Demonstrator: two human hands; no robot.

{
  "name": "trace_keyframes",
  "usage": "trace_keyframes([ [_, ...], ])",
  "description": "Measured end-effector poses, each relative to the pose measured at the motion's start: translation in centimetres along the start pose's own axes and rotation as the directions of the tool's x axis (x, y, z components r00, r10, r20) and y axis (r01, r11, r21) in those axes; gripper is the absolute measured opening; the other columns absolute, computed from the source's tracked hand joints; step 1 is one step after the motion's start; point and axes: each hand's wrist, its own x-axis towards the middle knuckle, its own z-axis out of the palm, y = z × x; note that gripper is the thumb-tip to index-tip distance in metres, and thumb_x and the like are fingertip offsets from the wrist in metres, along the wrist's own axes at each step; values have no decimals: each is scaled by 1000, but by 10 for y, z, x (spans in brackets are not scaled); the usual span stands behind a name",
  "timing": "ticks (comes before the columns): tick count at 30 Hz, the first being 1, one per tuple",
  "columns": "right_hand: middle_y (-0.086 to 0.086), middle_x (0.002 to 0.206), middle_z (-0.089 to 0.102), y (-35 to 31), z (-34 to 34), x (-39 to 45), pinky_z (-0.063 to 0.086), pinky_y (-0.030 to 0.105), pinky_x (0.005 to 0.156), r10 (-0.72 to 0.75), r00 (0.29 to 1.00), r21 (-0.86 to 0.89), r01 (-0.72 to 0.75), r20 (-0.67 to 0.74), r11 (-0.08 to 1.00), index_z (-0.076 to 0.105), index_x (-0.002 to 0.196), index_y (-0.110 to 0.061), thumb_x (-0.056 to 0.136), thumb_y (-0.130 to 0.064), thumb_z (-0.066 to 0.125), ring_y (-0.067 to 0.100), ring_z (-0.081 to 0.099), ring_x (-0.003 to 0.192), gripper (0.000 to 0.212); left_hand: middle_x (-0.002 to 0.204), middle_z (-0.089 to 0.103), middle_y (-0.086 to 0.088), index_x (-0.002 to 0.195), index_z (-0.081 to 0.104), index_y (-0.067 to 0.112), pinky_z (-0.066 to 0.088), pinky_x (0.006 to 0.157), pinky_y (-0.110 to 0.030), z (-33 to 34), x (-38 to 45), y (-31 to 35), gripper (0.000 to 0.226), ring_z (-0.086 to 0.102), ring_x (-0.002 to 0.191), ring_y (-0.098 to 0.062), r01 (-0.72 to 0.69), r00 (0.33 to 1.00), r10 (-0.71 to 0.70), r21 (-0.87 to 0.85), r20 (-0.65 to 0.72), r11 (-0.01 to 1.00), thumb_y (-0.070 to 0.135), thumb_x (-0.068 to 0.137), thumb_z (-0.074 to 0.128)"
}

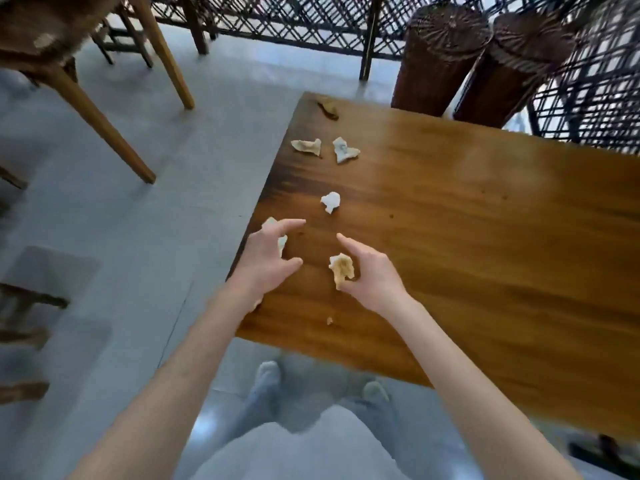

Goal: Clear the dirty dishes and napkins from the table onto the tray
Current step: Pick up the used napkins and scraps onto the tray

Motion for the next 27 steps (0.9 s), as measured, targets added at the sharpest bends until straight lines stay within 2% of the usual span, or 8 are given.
trace_keyframes([
  [2,-8,146,41,-7,18,-7,39,30,102,68,998,13,-68,-4,998,29,144,-38,73,-19,80,15,41,132,90,132,53,7,129,51,37,35,90,-21,2,4,-16,60,48,121,-14,-40,998,39,15,53,999,23,76,76],
  [4,-7,145,42,-9,34,-12,40,32,102,136,991,26,-136,-10,990,30,143,-38,74,-20,79,16,42,131,87,131,54,7,128,52,35,34,89,-20,6,6,-31,57,49,120,-13,-69,993,67,15,100,998,22,77,76],
  [10,1,131,55,-6,74,-25,49,32,92,251,968,38,-251,-8,967,45,137,-29,75,-16,76,19,55,114,70,129,55,6,123,55,34,39,97,-30,22,13,-61,49,49,121,-15,-99,971,95,5,218,995,21,80,73],
  [15,0,112,59,5,97,-22,49,27,79,327,944,-41,-326,35,945,58,119,-22,78,-17,74,18,58,100,45,124,58,7,119,58,32,36,92,-24,29,21,-70,45,51,116,-12,-105,973,106,-18,204,994,18,79,73],
  [20,-1,96,56,12,113,-16,40,21,65,403,913,-72,-399,58,914,59,95,-19,79,-15,72,15,56,84,21,123,57,5,118,59,29,41,93,-27,33,22,-79,42,51,113,-13,-98,974,100,-20,203,995,17,80,72],
  [27,1,97,62,19,112,-6,53,30,76,415,902,-88,-407,120,909,61,89,-17,83,-8,65,19,59,88,12,122,59,4,118,60,29,43,93,-28,36,25,-87,42,53,113,-13,-67,980,66,-1,186,998,16,80,72],
])
